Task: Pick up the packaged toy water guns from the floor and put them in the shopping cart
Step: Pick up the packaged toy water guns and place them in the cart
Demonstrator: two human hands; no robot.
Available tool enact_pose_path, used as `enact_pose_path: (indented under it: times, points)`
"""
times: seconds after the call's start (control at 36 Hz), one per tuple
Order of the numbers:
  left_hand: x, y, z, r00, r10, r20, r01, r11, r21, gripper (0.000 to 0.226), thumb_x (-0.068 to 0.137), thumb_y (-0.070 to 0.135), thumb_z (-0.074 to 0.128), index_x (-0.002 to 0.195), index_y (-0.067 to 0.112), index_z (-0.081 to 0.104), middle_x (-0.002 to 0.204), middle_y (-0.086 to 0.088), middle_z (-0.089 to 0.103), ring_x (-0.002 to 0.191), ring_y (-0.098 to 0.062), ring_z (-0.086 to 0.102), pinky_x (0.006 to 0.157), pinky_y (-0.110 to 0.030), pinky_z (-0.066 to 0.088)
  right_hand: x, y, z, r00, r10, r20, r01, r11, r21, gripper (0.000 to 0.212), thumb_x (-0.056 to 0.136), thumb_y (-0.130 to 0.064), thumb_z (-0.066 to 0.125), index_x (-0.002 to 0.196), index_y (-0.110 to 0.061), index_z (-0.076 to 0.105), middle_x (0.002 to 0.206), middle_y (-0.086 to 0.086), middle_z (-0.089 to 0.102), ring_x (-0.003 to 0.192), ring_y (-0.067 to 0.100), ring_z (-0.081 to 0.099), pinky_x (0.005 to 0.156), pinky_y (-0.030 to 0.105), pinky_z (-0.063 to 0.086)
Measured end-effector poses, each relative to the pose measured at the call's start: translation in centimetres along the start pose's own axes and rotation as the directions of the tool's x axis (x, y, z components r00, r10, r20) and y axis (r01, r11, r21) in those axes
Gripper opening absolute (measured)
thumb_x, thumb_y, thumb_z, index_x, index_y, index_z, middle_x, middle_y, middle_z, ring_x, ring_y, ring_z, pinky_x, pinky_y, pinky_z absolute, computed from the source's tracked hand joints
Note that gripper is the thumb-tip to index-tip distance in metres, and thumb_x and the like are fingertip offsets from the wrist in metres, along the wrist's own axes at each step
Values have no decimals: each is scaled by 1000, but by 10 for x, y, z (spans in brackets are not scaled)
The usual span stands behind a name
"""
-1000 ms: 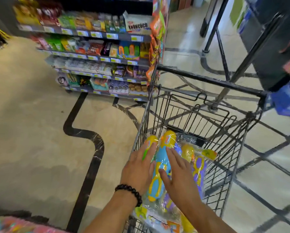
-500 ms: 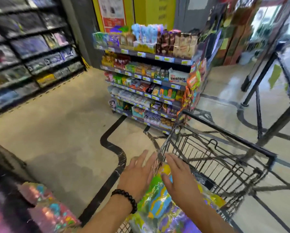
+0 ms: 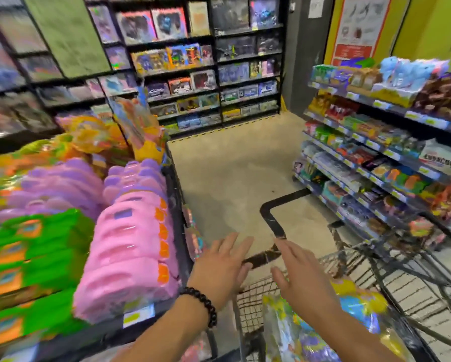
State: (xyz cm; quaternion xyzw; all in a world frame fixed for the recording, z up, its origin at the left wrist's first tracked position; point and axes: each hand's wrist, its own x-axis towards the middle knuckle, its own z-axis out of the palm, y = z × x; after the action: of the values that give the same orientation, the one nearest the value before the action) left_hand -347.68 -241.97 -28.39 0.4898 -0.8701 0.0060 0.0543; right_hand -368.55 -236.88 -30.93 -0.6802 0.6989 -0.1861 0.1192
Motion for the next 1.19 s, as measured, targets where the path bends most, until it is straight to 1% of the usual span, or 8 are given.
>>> enact_pose_path:
  times: [0.25,0.33,0.47,0.64,0.75,0.83,0.94,1.19]
  points:
    - [-198,-121,-37,925,-363,-111,368,930,25,47,94,51,43,138,34,45,136,1,55,112,-27,58,68,-43,59,-33,-176,59,911,-404,88,408,912,-37,55,94,-37,64,146,-24,50,137,-4,57,124,24,50,101,35,47]
    - [-286,-153,-44,880,-465,-100,473,877,84,48,95,56,40,136,32,45,135,0,53,112,-28,57,72,-42,58,-65,-241,86,855,-501,130,510,859,-42,50,95,-39,63,141,-22,54,133,-2,60,119,26,55,95,37,50]
    - [-450,-198,-60,796,-594,-117,606,777,171,49,77,48,77,120,28,64,116,2,65,94,-23,65,56,-36,56,-135,-343,129,750,-615,243,648,757,-82,53,96,-45,58,145,-25,50,134,-2,58,118,26,55,92,38,49]
    - [-640,-230,-87,656,-737,-162,754,630,188,29,84,35,73,108,22,64,104,-1,65,88,-25,64,56,-37,55,-225,-460,159,621,-681,387,758,647,-78,55,103,-49,45,153,-33,33,148,-8,45,129,22,46,90,35,51]
    - [-751,-235,-103,543,-824,-163,838,518,172,29,95,39,49,117,22,58,118,-1,59,102,-28,59,73,-43,56,-281,-528,183,521,-734,436,825,563,-39,49,103,-51,42,148,-32,39,147,-8,44,128,22,46,89,38,54]
    - [-818,-228,-119,417,-886,-205,907,388,165,29,92,38,60,117,24,62,121,1,61,106,-27,60,70,-41,57,-319,-575,199,427,-776,465,884,467,-32,49,102,-51,43,147,-32,41,145,-7,47,127,22,49,91,38,52]
    - [-889,-218,-134,268,-932,-242,959,235,157,32,93,41,59,120,24,62,125,2,59,109,-25,57,69,-41,56,-362,-629,218,289,-833,471,940,339,23,43,101,-50,44,138,-30,49,137,-5,54,124,22,54,85,39,53]
    - [-976,-212,-135,109,-963,-248,988,77,134,30,93,41,61,117,24,63,125,3,59,110,-23,59,69,-42,59,-421,-720,266,109,-849,516,964,218,155,43,95,-49,45,132,-30,52,126,-3,56,119,25,57,85,42,54]
